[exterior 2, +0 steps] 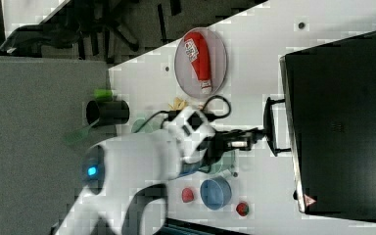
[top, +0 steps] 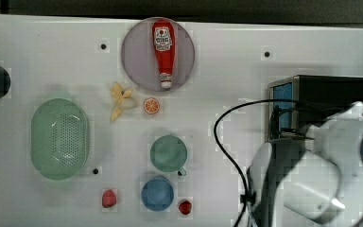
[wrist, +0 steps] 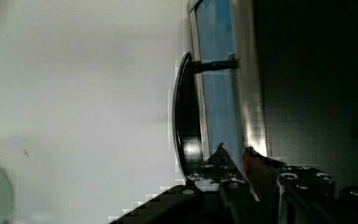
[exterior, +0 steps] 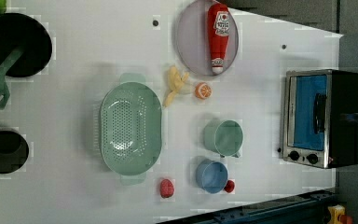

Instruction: Flap open oven.

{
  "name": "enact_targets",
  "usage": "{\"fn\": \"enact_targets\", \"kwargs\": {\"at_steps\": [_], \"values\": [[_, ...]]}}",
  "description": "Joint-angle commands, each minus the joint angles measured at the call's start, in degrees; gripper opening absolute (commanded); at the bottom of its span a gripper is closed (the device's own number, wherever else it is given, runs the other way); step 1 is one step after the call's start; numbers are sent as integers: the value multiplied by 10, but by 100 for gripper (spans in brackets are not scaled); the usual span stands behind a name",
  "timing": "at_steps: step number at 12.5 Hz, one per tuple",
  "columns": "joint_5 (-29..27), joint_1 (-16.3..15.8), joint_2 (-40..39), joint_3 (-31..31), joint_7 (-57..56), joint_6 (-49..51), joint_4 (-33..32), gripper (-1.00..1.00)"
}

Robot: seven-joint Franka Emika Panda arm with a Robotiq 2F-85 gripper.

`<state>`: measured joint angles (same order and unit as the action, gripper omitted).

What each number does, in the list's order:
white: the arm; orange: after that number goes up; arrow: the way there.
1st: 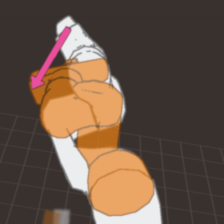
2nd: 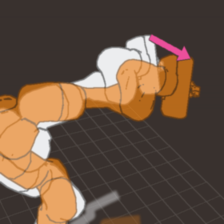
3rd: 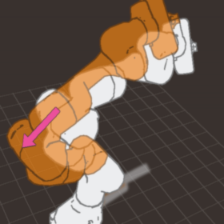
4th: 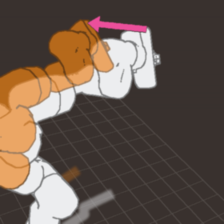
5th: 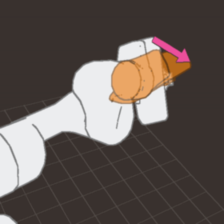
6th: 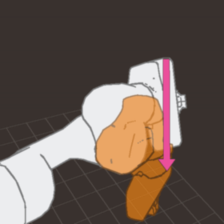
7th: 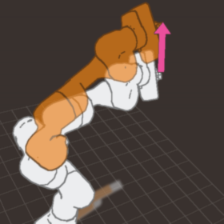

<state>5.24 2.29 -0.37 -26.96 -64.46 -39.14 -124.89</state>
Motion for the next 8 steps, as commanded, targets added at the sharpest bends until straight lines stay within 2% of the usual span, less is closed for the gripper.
{"fn": "enact_targets", "kwargs": {"at_steps": [1, 3, 8], "values": [[7, -2, -12, 0, -35, -62, -27, -65], [9, -1, -29, -1, -35, -107, -43, -65], [9, -2, -68, -1, -34, -118, -47, -65]]}}
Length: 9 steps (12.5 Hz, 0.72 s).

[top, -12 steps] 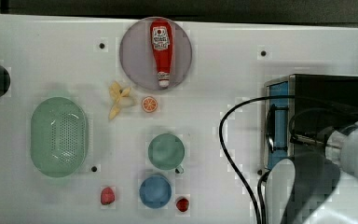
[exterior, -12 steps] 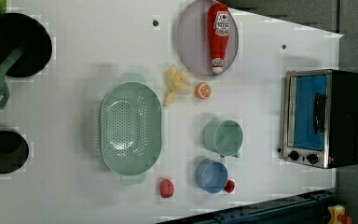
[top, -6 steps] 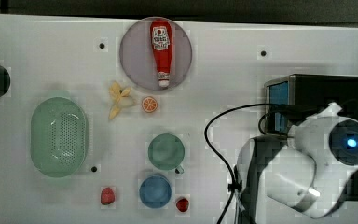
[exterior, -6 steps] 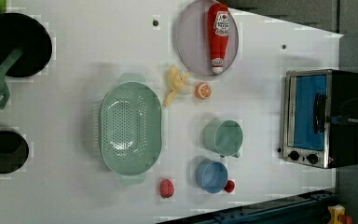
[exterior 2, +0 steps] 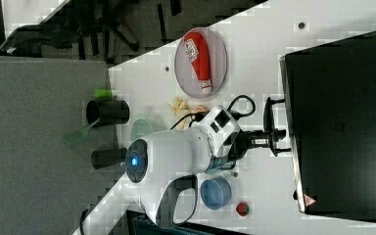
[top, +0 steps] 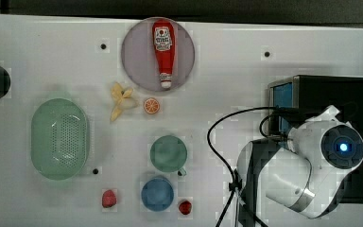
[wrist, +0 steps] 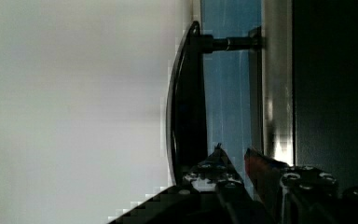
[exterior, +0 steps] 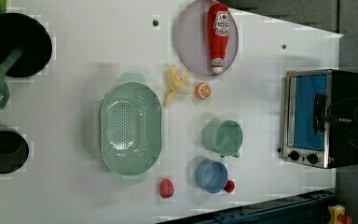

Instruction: Flap open oven.

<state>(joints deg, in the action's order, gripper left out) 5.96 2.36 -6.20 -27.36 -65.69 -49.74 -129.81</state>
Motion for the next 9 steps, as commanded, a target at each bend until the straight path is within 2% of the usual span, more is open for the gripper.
{"fn": "enact_targets", "kwargs": {"at_steps": [1, 3, 7, 9], "values": [[3, -4, -15, 6, -21, -13, 2, -65], [35, -10, -19, 15, 0, -14, 2, -65], [174, -32, -20, 46, 166, -6, -6, -65], [223, -43, -23, 69, 234, 7, -13, -65]]}}
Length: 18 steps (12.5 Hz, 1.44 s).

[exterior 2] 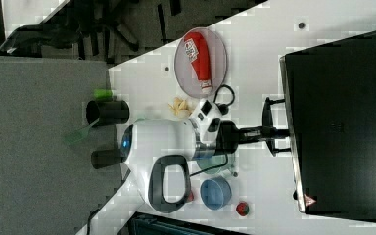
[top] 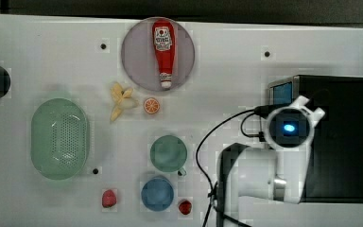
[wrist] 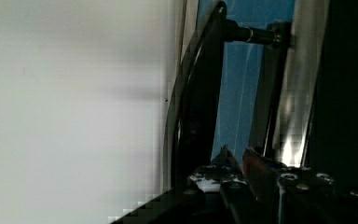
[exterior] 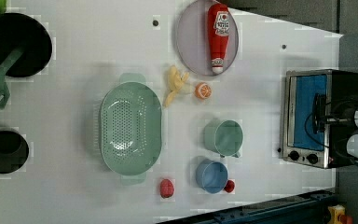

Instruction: Flap open oven.

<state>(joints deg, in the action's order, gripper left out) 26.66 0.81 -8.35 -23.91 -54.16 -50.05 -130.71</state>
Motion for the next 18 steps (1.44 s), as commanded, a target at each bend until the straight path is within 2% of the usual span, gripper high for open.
{"fn": "enact_targets", "kwargs": {"at_steps": [1, 6, 13, 15, 18], "values": [[39, -32, -6, 46, 151, 18, -6, -65], [162, -63, -60, 102, 339, 52, -8, -65], [342, -138, -193, 134, 654, 114, 21, -65], [370, -153, -233, 135, 697, 127, 36, -65], [382, -168, -279, 137, 700, 127, 60, -65]]}}
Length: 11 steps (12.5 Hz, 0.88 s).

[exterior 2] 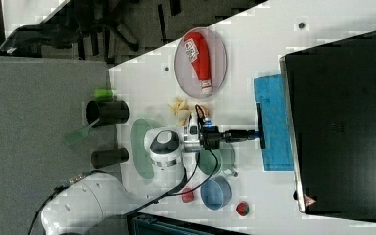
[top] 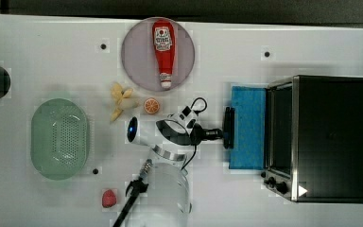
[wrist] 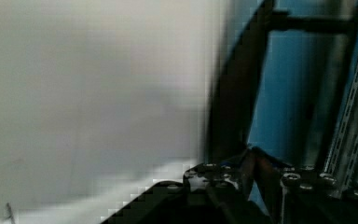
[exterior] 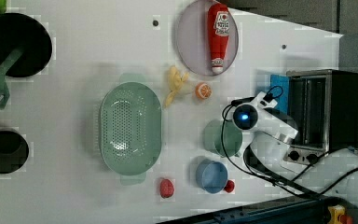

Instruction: Flap open oven.

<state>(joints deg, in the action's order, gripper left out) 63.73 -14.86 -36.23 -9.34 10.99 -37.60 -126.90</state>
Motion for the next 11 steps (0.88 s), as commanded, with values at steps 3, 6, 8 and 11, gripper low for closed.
{"fn": "enact_targets", "kwargs": {"at_steps": [3, 6, 8, 11], "values": [[11, -22, -10, -9, 49, 15, 32, -65], [5, -33, 8, -7, 52, 14, 44, -65], [-23, -36, 53, -8, 70, 14, 53, -65], [-144, -29, 159, -17, 71, 14, 63, -65]]}}
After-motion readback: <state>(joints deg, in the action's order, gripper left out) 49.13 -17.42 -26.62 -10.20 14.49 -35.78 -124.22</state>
